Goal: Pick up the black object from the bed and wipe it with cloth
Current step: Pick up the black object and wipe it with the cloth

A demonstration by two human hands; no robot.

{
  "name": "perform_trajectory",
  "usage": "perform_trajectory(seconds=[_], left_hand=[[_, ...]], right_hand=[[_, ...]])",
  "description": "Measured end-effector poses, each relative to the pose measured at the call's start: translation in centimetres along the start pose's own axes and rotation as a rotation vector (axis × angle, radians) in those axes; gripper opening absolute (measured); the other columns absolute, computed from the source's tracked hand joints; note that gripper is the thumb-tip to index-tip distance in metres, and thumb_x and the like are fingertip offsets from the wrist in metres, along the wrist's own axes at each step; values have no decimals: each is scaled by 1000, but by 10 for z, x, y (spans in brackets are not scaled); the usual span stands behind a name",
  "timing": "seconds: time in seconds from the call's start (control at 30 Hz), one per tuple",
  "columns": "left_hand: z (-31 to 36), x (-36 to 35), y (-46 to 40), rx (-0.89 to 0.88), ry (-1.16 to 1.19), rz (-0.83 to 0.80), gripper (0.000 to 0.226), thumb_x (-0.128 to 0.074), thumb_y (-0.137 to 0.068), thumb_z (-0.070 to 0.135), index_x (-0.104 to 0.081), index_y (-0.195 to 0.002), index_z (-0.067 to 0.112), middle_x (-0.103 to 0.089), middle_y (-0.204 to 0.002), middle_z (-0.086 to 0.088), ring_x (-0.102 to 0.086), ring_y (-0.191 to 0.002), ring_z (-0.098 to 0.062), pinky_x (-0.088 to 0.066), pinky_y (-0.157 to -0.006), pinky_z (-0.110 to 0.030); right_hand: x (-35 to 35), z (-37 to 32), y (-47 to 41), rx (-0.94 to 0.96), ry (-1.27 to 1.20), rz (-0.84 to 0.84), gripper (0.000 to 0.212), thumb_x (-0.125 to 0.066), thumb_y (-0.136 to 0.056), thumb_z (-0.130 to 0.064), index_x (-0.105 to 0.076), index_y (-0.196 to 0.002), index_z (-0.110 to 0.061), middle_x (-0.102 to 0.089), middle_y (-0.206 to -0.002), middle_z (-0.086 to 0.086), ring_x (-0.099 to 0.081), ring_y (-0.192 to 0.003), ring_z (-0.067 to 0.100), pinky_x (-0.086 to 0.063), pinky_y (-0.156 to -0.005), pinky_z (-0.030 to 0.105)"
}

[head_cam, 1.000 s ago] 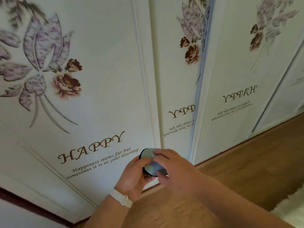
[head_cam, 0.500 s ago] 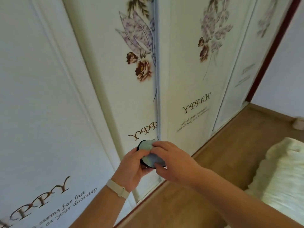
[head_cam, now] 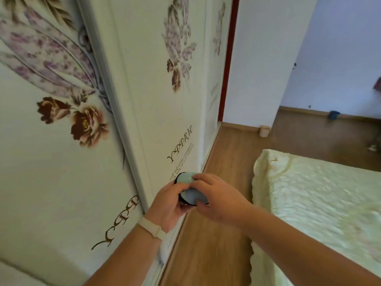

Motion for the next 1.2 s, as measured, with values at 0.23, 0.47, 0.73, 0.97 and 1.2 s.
perform_trajectory(seconds=[0.23,0.47,0.73,0.97,1.2], left_hand=[[-6,-48,-60,114,-42,-194,29,-54,-92,10,-65,-119,7,-71,-104,-18,-69,-89,-27,-58,-67,-36],[-27,-110,-131,194,-81,-245,33,-59,-90,13,-64,-121,5,-70,-110,-21,-70,-91,-28,-58,-63,-34],[-38,-212,-231,198,-103,-200,33,-60,-87,10,-63,-120,3,-74,-92,-17,-73,-73,-24,-56,-52,-31],[-36,-278,-290,180,-126,-204,34,-60,-87,11,-62,-121,6,-74,-96,-17,-73,-77,-23,-57,-55,-33],[-35,-314,-346,180,-131,-226,29,-58,-89,11,-67,-116,8,-75,-98,-18,-73,-83,-26,-59,-64,-37]], right_hand=[[18,53,9,-174,30,74,45,-60,-86,-24,-51,-129,-17,-48,-137,1,-41,-126,20,-38,-101,31],[23,143,18,-262,16,126,45,-61,-84,-22,-52,-128,-17,-50,-136,2,-42,-124,23,-43,-95,35],[51,288,11,-246,-9,173,43,-62,-84,-24,-51,-126,-19,-50,-135,1,-42,-122,21,-46,-95,39],[84,370,4,-230,-20,202,42,-61,-84,-26,-51,-124,-20,-51,-133,1,-44,-120,21,-47,-93,37],[94,429,-14,-240,-7,223,41,-58,-82,-28,-50,-122,-24,-52,-130,-3,-45,-117,17,-42,-92,29]])
Point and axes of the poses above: each hand's wrist, its own y-axis away from the middle knuckle, its own x-axis out of the back of the hand, z = x × y, the point moved 2 cm from there along -y, towards the middle knuckle
